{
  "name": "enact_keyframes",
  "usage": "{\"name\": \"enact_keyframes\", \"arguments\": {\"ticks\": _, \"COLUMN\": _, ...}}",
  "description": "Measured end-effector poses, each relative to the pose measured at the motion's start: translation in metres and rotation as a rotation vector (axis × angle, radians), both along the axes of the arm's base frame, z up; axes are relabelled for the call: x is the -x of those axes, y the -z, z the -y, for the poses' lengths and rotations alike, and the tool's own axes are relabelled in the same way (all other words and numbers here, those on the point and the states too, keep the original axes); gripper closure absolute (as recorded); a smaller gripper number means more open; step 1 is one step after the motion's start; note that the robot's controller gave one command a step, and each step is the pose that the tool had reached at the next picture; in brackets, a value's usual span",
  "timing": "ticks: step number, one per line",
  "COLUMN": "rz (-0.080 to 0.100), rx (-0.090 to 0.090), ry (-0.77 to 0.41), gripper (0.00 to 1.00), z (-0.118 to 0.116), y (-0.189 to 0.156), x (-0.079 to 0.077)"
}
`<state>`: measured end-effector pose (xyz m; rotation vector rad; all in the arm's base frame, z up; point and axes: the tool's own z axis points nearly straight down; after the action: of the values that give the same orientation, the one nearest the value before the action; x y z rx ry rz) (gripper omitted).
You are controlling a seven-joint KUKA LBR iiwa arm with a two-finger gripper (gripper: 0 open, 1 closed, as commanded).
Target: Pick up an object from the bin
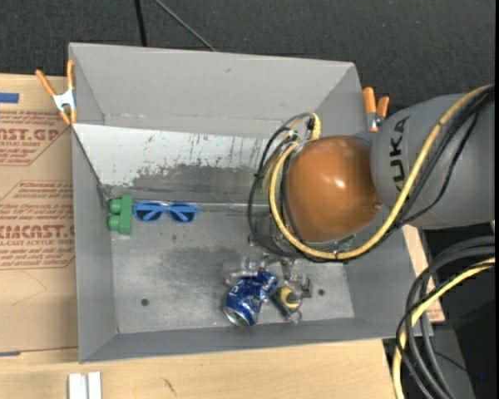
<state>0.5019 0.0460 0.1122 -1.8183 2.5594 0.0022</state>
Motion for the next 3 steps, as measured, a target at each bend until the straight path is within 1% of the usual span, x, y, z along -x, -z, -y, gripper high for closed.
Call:
{"name": "enact_keyframes", "arguments": {"ticks": 1, "rz": -0.004, "rx": 0.001, "ry": -0.213, "gripper": 0.0, "z": 0.0008, "y": 0.043, "x": 0.0085}}
{"name": "enact_keyframes", "arguments": {"ticks": 2, "rz": -0.004, "rx": 0.0, "ry": -0.211, "gripper": 0.0, "z": 0.0002, "y": 0.0428, "x": 0.0085}}
{"name": "enact_keyframes", "arguments": {"ticks": 3, "rz": -0.007, "rx": 0.01, "ry": -0.209, "gripper": 1.0, "z": 0.0028, "y": 0.0385, "x": 0.0067}}
